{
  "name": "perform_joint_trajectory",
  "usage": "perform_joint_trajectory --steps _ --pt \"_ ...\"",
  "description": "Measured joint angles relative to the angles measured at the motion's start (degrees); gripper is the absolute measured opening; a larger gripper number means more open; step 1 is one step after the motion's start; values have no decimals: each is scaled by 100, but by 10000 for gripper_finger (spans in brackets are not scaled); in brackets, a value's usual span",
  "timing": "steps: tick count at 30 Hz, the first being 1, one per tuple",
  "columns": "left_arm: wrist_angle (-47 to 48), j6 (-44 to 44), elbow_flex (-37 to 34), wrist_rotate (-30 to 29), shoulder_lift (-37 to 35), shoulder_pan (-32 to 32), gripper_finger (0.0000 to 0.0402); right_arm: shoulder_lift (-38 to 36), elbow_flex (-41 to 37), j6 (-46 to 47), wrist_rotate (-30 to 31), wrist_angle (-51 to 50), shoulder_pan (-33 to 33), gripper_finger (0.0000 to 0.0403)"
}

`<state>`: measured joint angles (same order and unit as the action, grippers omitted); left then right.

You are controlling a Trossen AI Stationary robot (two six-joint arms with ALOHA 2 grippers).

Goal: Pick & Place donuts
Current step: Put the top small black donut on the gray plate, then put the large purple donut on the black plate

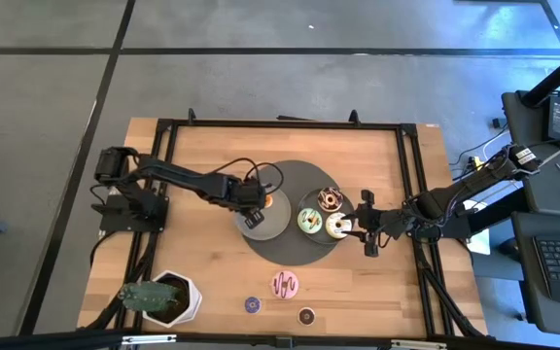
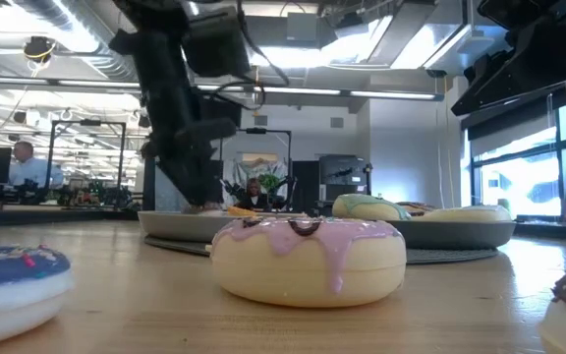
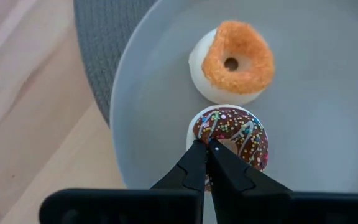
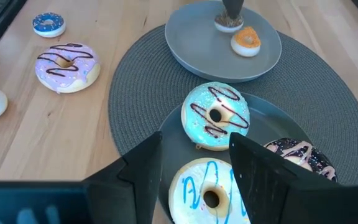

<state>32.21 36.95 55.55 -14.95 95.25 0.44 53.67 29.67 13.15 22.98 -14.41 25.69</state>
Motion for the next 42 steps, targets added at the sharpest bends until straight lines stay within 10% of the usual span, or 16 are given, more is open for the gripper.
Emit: perform_joint_trajectory --steps 35,42 --pt "-212 -389 0 -570 -510 -39 123 0 0 4 -8 -2 -1 186" --pt "-2079 -2199 0 640 -897 -820 130 0 0 -11 -7 0 -2 186"
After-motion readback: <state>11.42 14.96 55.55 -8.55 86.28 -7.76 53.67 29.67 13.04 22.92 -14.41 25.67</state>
